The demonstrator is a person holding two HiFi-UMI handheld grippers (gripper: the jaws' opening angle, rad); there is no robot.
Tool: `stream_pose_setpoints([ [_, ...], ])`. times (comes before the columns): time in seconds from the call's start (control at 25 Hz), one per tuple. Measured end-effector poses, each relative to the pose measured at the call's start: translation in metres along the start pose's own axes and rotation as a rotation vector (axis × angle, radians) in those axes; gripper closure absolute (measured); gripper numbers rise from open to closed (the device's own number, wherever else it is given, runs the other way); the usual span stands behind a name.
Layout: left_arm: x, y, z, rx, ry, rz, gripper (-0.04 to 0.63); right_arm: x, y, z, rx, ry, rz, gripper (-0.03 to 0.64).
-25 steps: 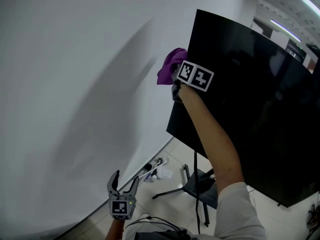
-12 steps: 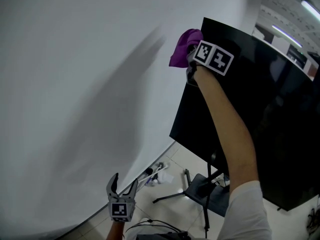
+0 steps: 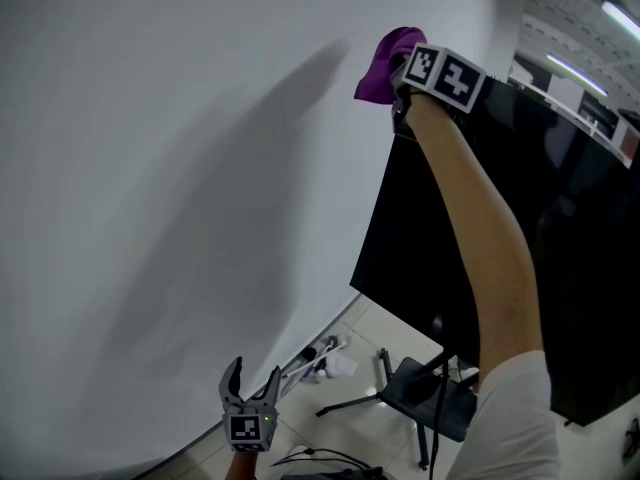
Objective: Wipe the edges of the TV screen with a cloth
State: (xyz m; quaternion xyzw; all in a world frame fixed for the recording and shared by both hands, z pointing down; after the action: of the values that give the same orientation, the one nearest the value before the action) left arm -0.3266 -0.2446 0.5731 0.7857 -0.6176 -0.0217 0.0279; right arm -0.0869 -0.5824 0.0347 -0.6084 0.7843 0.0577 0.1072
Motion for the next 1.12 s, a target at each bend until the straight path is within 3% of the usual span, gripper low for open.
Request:
stream_pose_setpoints([
  [0.2, -0.001, 0.003, 0.005, -0.002, -0.003, -0.014, 0.275, -0.011, -0.001, 0.02, -0.002, -0.009, -0.027, 0.523],
  [0.4, 0.003, -0.018, 0.016, 0.032, -0.012, -0.08, 0.275, -0.03, -0.011, 0.041, -0.058, -0.027, -0.038, 0.523],
  [0.64, 0.009, -0.041, 0.015, 0.029, -0.007, -0.128, 0.275, -0.034, -0.009, 0.07, -0.408, -0.026, -0.086, 0.523],
  [0.84, 0.014, -0.045, 0.017, 0.024, -0.014, -0.126, 0.275, -0.015, 0.011, 0.08, -0.881, 0.081, -0.066, 0.523],
  [1.12, 0.008, -0.037, 0.014, 0.006, -0.01, -0.103, 0.275, -0.007, -0.003, 0.069, -1.05, 0.259, -0.095, 0.522],
])
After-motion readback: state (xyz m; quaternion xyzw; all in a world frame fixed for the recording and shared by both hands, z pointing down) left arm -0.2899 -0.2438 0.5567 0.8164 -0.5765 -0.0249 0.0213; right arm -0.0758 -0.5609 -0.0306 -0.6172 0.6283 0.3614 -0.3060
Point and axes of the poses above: the fingertips, and each gripper's own axes: x forward along the fingers, y to its left, z out of its top, the point moved 4 cm from there along -x, backward along the fingers
